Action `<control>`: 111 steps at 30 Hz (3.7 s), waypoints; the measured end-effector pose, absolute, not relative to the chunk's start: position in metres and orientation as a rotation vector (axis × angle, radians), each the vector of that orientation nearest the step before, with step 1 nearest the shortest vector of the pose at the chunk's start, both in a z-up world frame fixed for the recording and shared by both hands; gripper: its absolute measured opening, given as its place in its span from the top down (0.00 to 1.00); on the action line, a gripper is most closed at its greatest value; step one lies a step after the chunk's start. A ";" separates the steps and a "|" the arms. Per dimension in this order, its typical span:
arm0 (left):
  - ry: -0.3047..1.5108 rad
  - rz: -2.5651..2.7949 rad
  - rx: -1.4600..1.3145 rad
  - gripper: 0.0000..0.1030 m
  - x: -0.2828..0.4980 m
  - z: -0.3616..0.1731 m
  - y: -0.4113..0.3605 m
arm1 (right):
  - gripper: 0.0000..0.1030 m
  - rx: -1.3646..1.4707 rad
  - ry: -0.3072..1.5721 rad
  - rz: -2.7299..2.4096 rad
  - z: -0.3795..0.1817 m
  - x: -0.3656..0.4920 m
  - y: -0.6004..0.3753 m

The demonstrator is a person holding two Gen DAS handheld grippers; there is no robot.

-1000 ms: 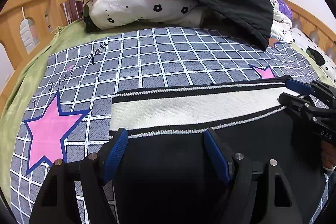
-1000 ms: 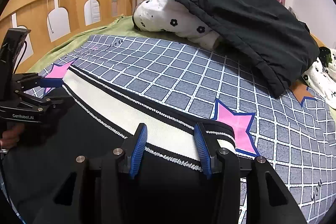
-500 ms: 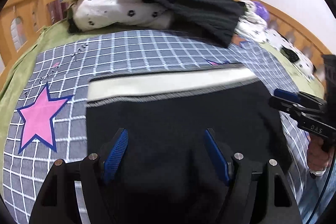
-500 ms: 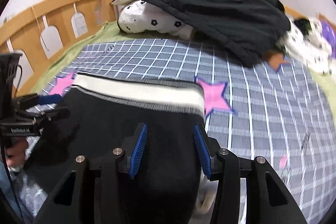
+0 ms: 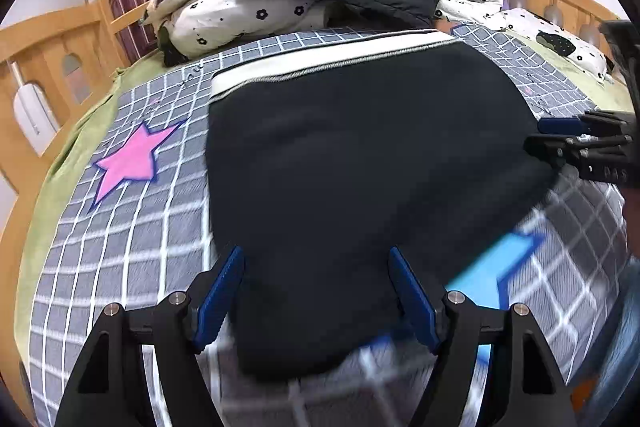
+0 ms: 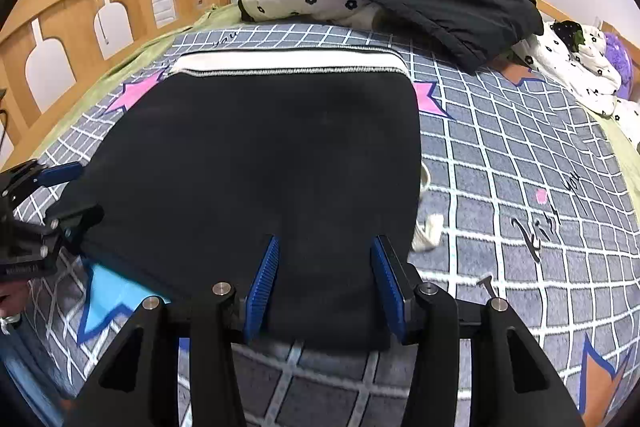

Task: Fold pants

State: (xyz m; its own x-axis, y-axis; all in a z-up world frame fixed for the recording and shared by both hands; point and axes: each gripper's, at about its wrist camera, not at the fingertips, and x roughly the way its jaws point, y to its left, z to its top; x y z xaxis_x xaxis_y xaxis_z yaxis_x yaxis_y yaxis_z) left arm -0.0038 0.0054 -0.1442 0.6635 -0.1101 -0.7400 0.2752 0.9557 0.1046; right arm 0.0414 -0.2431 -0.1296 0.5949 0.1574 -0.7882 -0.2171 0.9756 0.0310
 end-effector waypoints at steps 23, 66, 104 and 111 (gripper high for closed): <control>0.855 -0.160 0.170 0.69 -0.022 -0.157 0.040 | 0.53 -0.023 0.956 0.214 -0.134 0.042 -0.251; 0.921 -0.192 -0.064 0.44 0.038 -0.112 0.036 | 0.51 -0.171 0.770 0.355 -0.098 0.035 -0.212; 0.952 -0.190 -0.053 0.44 0.074 -0.105 0.013 | 0.44 -0.098 0.810 0.134 -0.085 0.135 -0.255; 0.826 -0.165 0.044 0.44 0.012 -0.060 -0.003 | 0.44 -0.036 0.846 0.094 -0.061 0.076 -0.256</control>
